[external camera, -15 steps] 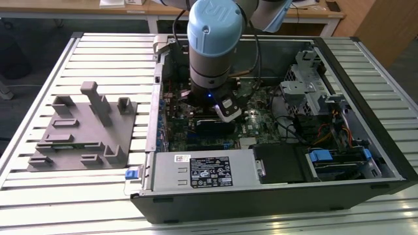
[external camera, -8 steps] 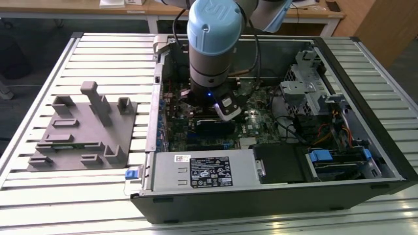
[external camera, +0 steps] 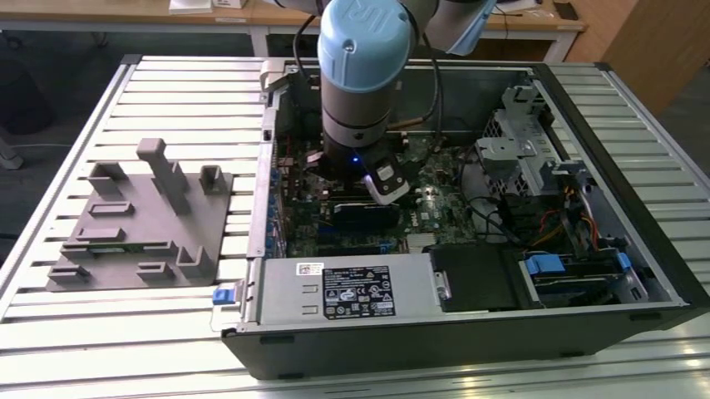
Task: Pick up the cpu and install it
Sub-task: 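Install the second cpu locking lever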
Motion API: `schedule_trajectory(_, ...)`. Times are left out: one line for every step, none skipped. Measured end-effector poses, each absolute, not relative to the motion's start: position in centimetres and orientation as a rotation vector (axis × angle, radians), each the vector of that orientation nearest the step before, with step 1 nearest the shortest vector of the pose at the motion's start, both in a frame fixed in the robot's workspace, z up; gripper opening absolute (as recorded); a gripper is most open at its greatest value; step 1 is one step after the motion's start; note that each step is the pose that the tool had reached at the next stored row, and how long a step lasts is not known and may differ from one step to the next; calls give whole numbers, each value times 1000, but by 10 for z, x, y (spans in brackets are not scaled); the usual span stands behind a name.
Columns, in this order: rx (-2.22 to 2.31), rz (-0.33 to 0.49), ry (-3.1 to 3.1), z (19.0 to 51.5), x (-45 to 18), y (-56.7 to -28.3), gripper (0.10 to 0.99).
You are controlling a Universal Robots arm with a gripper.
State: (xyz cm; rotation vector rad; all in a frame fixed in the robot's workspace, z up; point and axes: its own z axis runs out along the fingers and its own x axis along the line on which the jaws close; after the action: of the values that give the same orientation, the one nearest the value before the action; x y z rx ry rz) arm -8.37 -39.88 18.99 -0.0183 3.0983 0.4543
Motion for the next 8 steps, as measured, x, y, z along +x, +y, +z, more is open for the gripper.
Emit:
schedule_trajectory(-18, 454, 3098, 191, -84, -399, 106)
schedule_trajectory(-18, 452, 3098, 191, -84, -399, 106)
schedule_trajectory(-18, 452, 3098, 192, -84, -399, 106)
schedule_trajectory(-18, 451, 3099, 193, -84, -399, 106)
schedule_trajectory(-18, 451, 3099, 194, -84, -399, 106)
schedule_trajectory(-18, 451, 3099, 195, -84, -399, 106)
schedule_trajectory(-18, 451, 3099, 197, -84, -399, 106)
schedule_trajectory(-18, 451, 3099, 199, -84, -399, 106)
